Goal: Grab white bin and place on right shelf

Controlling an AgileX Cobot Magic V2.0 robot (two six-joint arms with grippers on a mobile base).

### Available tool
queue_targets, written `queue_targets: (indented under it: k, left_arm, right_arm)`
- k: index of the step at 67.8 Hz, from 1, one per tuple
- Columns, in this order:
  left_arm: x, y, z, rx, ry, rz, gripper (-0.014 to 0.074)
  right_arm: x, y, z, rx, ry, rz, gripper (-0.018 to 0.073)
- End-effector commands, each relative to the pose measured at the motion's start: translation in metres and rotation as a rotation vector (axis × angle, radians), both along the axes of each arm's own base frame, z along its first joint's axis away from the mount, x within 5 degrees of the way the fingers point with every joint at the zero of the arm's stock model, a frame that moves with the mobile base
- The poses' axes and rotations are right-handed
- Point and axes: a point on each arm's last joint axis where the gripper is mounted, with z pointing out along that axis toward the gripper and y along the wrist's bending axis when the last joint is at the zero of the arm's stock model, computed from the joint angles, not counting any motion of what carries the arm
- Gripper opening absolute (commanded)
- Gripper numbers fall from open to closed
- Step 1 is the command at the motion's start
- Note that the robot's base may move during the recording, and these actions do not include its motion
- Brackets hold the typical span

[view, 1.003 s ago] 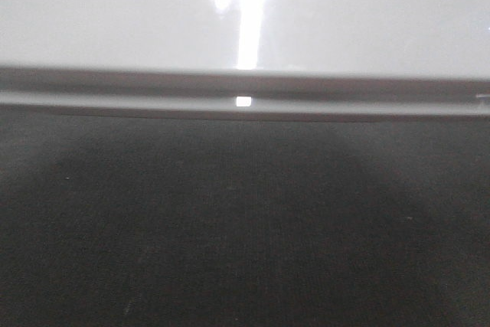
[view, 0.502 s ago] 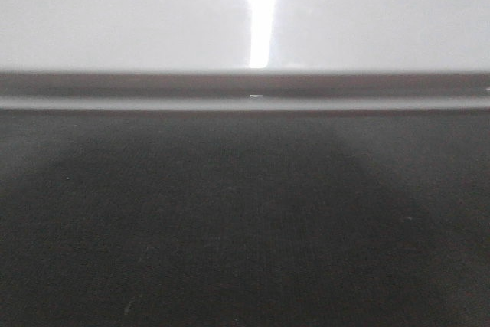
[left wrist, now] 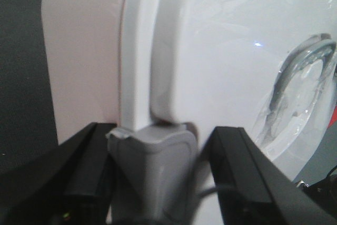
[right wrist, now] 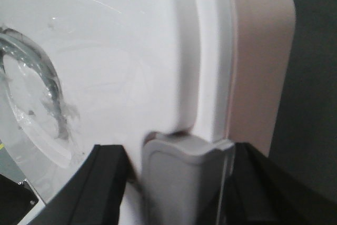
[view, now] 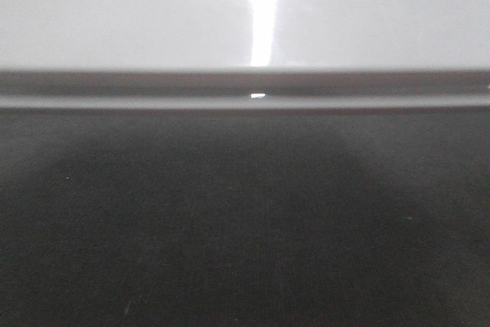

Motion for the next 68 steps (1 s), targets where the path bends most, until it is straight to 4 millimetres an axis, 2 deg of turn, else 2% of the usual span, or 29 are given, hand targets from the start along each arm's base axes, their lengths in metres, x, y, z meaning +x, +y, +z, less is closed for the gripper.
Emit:
queue_targets:
  k: [1, 68]
  left_arm:
    - [-0.0088, -0.0083, 0.0203, -0.134, -0.037, -0.079, 0.0239]
    - [-0.0095, -0.0096, 0.0234, -0.176, -0.039, -0.088, 0.0239]
  right_arm:
    - [-0.01, 0.0106, 0.0247, 0.175, -0.068, 0.106, 0.0305]
    - [-0.0101, 0.0106, 0.0247, 0.175, -0.067, 0.107, 0.0305]
